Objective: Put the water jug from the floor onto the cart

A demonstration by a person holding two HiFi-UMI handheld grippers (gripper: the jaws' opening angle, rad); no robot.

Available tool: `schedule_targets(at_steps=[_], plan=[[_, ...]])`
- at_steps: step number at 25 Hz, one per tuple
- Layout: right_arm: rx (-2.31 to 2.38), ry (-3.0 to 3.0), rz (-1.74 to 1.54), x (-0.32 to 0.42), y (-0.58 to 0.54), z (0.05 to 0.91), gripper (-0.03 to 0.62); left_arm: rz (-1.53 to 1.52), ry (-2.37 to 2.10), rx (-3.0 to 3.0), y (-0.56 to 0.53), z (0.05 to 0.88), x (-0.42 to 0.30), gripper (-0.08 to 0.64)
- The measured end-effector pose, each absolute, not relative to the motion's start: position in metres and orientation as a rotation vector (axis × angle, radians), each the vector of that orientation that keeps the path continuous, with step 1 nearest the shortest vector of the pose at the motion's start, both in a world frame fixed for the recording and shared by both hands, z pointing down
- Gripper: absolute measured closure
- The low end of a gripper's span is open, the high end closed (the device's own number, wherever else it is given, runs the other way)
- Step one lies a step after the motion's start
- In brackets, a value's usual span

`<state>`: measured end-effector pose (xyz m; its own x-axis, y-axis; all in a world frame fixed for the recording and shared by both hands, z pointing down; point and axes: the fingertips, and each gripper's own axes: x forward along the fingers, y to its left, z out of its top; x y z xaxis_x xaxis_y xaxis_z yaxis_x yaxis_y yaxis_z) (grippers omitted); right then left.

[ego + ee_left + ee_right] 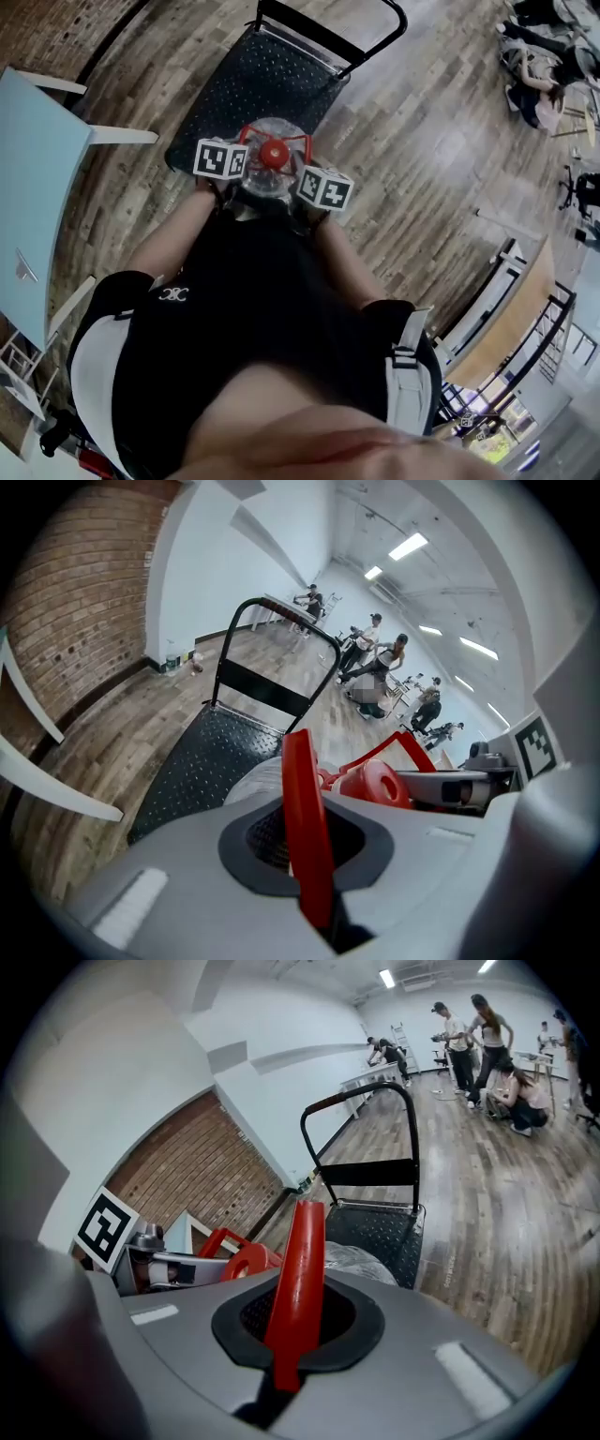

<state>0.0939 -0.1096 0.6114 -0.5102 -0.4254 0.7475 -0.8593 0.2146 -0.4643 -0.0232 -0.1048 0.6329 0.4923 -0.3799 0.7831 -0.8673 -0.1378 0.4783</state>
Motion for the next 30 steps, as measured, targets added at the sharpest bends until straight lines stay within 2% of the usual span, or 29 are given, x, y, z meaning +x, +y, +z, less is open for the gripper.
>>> schedule_targets(at_steps=[15, 30], plan=[[0.985, -2.010, 1.129, 0.103, -0.199, 0.695, 0.577, 0.642, -1.273, 1.659, -0.186, 0.691, -0.023, 0.546], [0.944, -2.046, 1.049, 0.081, -0.250, 0.762, 0.575, 0.653, -1.337, 1.662, -0.232, 0.752, -0.043, 0.537]])
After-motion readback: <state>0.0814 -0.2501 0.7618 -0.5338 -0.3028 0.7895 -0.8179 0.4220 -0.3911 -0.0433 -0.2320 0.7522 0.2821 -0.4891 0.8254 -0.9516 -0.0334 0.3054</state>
